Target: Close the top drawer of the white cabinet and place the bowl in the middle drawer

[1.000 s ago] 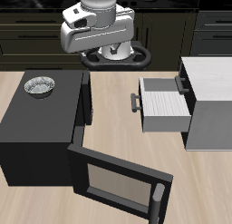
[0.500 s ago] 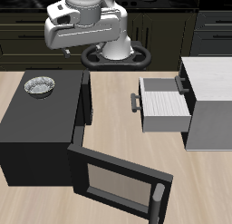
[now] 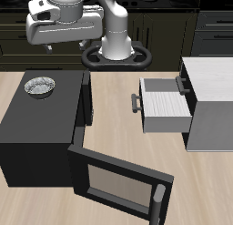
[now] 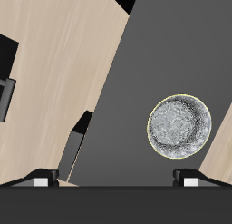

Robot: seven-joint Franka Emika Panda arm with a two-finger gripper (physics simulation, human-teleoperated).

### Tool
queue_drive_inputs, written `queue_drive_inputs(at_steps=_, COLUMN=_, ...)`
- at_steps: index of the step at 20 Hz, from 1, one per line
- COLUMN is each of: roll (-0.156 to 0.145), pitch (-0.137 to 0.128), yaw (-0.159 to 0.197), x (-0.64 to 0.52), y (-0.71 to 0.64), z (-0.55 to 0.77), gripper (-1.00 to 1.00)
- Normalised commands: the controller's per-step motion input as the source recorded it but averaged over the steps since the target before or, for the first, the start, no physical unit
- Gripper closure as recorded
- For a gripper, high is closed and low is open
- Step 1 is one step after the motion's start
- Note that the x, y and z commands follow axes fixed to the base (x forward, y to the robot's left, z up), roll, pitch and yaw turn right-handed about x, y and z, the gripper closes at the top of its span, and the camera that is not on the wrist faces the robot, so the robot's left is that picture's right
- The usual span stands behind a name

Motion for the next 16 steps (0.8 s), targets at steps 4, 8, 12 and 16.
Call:
queue_drive_inputs(at_steps=4, roll=0.03, pitch=-0.01, yaw=-0.017, x=-0.07, y=-0.3, z=0.15, gripper=-1.0)
queue_drive_inputs(at_steps=8, roll=-0.041, pitch=-0.051, yaw=-0.023, x=-0.05, y=-0.51, z=0.21, gripper=-1.0)
queue_drive_inputs(at_steps=12, roll=-0.065, pitch=-0.087, yaw=-0.039, x=-0.04, y=-0.51, z=0.15, gripper=-1.0)
queue_drive_inputs(at_steps=16, roll=-0.037, pitch=-0.099, yaw=-0.053, x=-0.05, y=-0.38, z=0.15, gripper=-1.0)
